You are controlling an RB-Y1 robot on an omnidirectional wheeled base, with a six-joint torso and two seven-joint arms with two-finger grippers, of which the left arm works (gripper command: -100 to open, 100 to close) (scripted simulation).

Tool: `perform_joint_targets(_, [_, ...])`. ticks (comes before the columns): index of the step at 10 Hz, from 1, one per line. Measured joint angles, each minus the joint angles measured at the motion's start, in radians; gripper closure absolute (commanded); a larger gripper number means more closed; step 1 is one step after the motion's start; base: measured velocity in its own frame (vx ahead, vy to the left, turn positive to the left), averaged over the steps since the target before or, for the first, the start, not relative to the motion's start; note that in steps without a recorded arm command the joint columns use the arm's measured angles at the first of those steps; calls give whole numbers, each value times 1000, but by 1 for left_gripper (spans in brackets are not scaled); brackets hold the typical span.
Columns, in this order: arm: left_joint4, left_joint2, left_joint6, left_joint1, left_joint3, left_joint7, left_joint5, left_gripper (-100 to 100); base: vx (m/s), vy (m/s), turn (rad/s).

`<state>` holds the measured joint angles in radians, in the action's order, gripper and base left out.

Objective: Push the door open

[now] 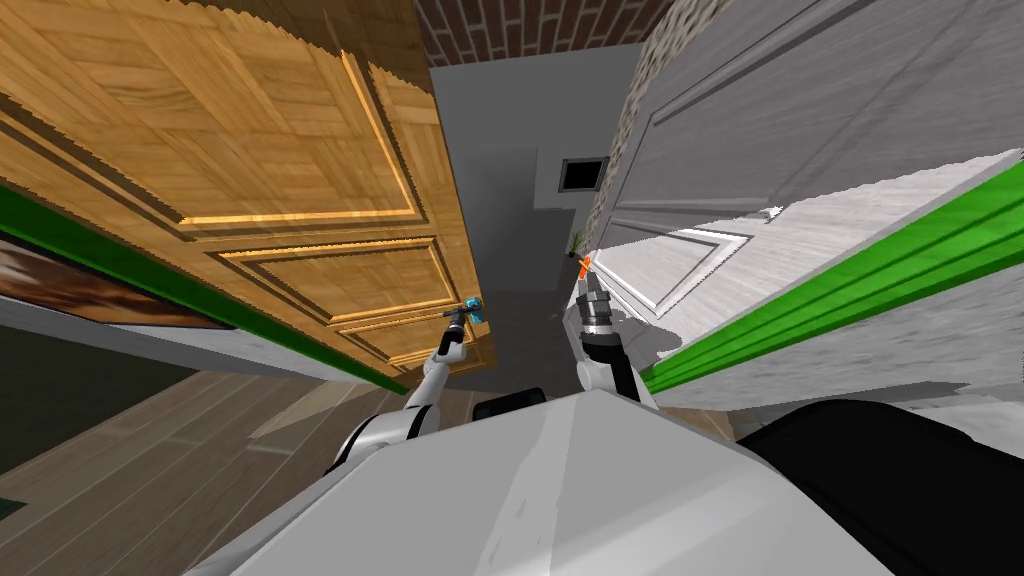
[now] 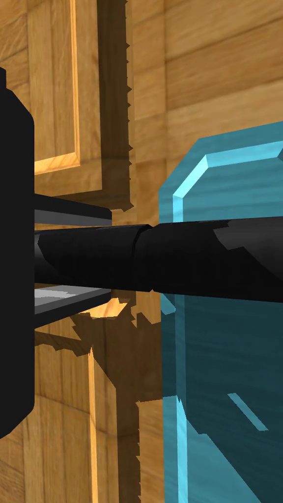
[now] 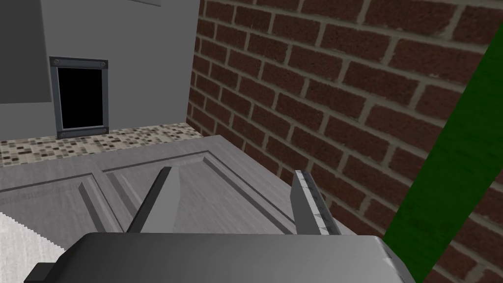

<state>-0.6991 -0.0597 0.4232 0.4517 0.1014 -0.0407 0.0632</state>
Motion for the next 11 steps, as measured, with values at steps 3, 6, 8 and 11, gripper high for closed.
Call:
perform_joint_targets(3, [46, -23, 27, 24, 31, -2, 12, 100, 138, -123, 59])
perform_joint_targets(6, [-15, -24, -1, -10, 63, -18, 20, 100, 145, -110, 73])
perform_joint_targets(8, [-3, -34, 11, -8, 79, -18, 26, 100, 125, -109, 61])
perform_joint_targets(11, [20, -39, 15, 5, 106, -27, 35, 100, 113, -99, 59])
